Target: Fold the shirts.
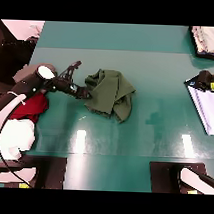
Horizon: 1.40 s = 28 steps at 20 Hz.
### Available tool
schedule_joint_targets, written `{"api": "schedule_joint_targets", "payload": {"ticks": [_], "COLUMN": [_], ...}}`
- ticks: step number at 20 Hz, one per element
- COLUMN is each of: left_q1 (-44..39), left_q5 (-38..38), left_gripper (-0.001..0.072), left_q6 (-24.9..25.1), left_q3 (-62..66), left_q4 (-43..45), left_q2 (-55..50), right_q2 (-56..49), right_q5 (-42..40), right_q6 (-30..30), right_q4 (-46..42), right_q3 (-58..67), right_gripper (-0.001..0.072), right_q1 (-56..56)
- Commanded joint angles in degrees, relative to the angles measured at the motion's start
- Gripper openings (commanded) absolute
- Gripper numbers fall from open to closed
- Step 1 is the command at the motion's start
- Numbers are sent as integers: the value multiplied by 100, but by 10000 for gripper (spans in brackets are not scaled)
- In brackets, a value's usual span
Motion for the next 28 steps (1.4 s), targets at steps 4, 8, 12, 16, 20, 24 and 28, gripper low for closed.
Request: {"api": "schedule_joint_targets", "payload": {"ticks": [4, 8, 12, 16, 20, 24, 28], "left_q1": [592, 632, 632, 632, 632, 632, 636], "left_q5": [-1408, -1644, -1727, -1729, -1727, -1718, -1661], "left_gripper": [22, 22, 22, 22, 22, 22, 21], "left_q6": [-4, -4, -22, -33, -151, -243, -417], "left_q3": [2052, 2874, 2868, 2865, 2865, 2865, 2918], "left_q4": [964, 1469, 1574, 1582, 1602, 1598, 1641], "left_q2": [824, 1287, 1344, 1327, 1327, 1316, 1353], "right_q2": [-629, -1574, -2330, -2844, -2997, -2988, -2653], "right_q5": [-70, -861, -1394, -1698, -2315, -2804, -3202], "right_q6": [2, -4, -15, -138, -136, -138, -146], "right_q4": [4, 4, 258, 621, 608, 960, 750], "right_q3": [2, 4, 4, 7, 7, 7, 7], "right_gripper": [479, 478, 478, 477, 428, 132, 22], "right_q1": [1443, 2699, 3508, 3904, 4048, 4059, 3906]}}
